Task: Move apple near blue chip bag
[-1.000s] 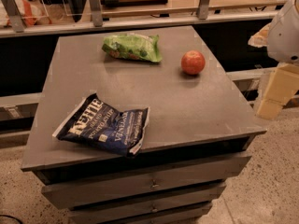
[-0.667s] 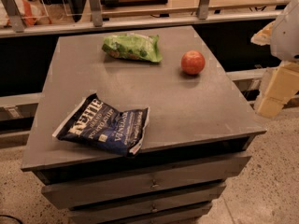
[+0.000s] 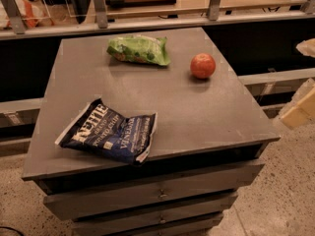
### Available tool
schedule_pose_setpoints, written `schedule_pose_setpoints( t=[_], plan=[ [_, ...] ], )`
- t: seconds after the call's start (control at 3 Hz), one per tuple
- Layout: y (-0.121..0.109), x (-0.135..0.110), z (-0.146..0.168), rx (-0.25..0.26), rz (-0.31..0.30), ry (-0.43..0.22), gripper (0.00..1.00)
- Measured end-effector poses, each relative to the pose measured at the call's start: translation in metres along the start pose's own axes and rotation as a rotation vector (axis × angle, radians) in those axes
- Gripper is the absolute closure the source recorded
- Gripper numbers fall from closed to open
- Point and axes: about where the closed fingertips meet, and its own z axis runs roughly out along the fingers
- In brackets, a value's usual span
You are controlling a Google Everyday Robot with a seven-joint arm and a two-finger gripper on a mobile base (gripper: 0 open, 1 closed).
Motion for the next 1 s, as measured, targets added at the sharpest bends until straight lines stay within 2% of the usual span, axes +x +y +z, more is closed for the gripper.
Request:
schedule_pose_setpoints(
  t=[0.33,0.67,1.0],
  plan=[
    [-0.005,0.020,0.000,0.081,0.162,-0.144,0.00],
    [-0.023,0.028,0.010,0.175,0.266,-0.240,0.00],
    [-0.031,0.024,0.006,0.210,0.267,-0.253,0.00]
  ],
)
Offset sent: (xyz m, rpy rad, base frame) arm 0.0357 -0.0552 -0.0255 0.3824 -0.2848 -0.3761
